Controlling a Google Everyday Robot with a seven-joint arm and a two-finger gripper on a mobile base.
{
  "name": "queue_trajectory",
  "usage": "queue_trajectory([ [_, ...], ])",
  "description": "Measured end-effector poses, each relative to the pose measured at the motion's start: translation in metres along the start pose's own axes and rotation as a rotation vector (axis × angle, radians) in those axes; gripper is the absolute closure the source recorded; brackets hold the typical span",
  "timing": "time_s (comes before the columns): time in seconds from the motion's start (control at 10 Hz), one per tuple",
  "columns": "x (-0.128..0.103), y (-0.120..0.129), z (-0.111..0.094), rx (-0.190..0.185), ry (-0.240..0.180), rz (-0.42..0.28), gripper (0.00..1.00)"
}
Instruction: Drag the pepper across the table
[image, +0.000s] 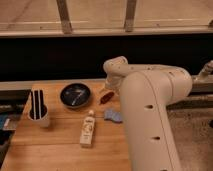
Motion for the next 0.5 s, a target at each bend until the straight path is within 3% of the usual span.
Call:
queue_trajectory([
  [0.3, -0.003, 0.005, 0.017, 0.010, 0.037, 0.007, 0.22],
  [0.5, 0.002, 0.004, 0.023, 0.012, 0.058, 0.013, 0.42],
])
